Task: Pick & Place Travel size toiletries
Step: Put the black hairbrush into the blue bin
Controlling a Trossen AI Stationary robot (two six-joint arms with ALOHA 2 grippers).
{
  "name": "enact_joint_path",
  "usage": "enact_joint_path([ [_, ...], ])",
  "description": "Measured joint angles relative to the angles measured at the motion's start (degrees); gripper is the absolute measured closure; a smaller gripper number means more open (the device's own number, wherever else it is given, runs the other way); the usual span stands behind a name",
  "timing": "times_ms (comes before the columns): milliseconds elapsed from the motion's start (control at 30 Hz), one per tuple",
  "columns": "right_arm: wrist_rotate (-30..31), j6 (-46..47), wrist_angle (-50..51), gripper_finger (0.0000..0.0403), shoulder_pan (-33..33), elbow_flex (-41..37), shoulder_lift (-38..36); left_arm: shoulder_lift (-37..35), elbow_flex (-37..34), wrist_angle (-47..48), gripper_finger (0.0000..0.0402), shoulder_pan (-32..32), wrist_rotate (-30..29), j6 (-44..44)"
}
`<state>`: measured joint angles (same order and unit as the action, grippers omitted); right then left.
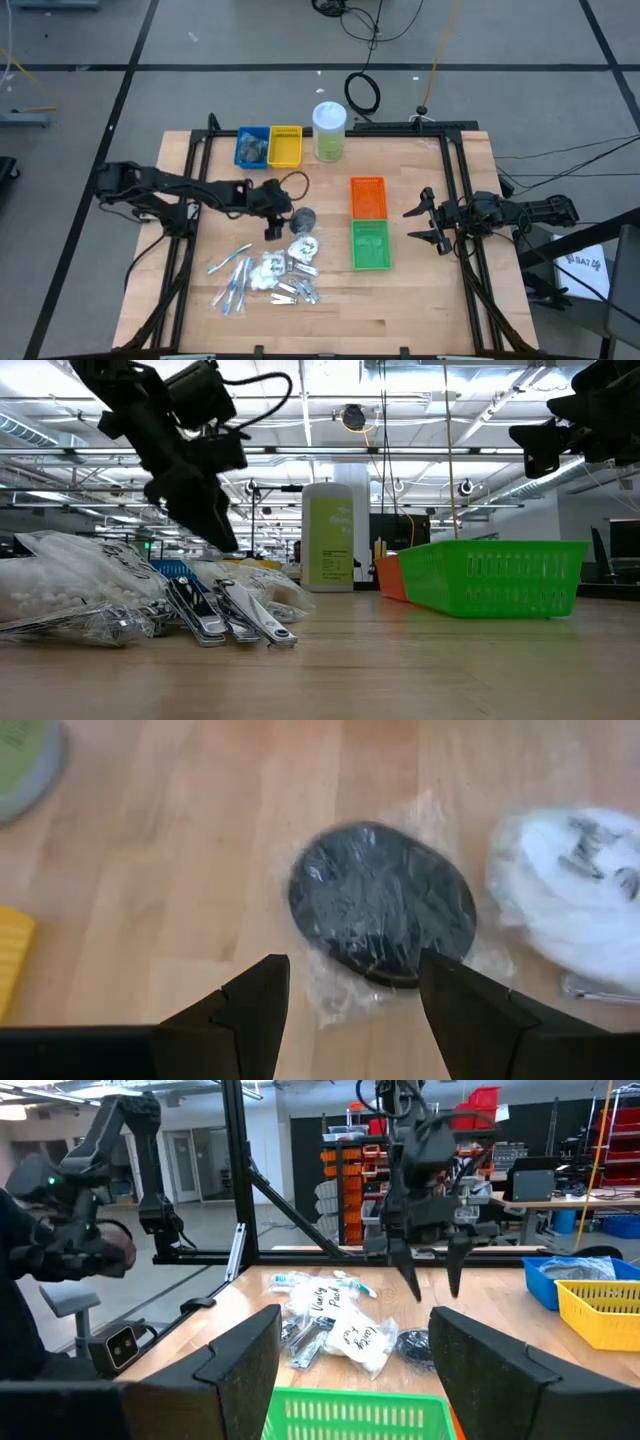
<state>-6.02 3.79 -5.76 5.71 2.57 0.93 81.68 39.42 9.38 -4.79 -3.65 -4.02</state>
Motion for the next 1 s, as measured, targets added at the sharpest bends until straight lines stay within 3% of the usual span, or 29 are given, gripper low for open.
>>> enact_joint_path([
  [200,0.0,0.0,0.0,0.0161,0.01,0.0,0.0,6.29,0.02,-2.86,0.0183,-1.38,1.56,1.13],
  [400,0.0,-0.02,0.0,0.0161,0.01,0.0,0.0,10.89,0.02,-5.68,0.0183,-3.09,8.14,3.28],
  [667,0.0,-0.02,0.0,0.0161,-0.01,0.0,0.0,13.76,0.22,-6.99,0.0191,-3.17,8.49,4.18],
  [800,0.0,-0.01,0.0,0.0161,0.01,0.0,0.0,13.76,0.18,-6.68,0.0237,-3.13,8.15,4.08],
  [1000,0.0,-0.01,0.0,0.0161,0.01,0.0,0.0,13.78,0.15,-6.65,0.0355,-3.2,7.74,2.86],
])
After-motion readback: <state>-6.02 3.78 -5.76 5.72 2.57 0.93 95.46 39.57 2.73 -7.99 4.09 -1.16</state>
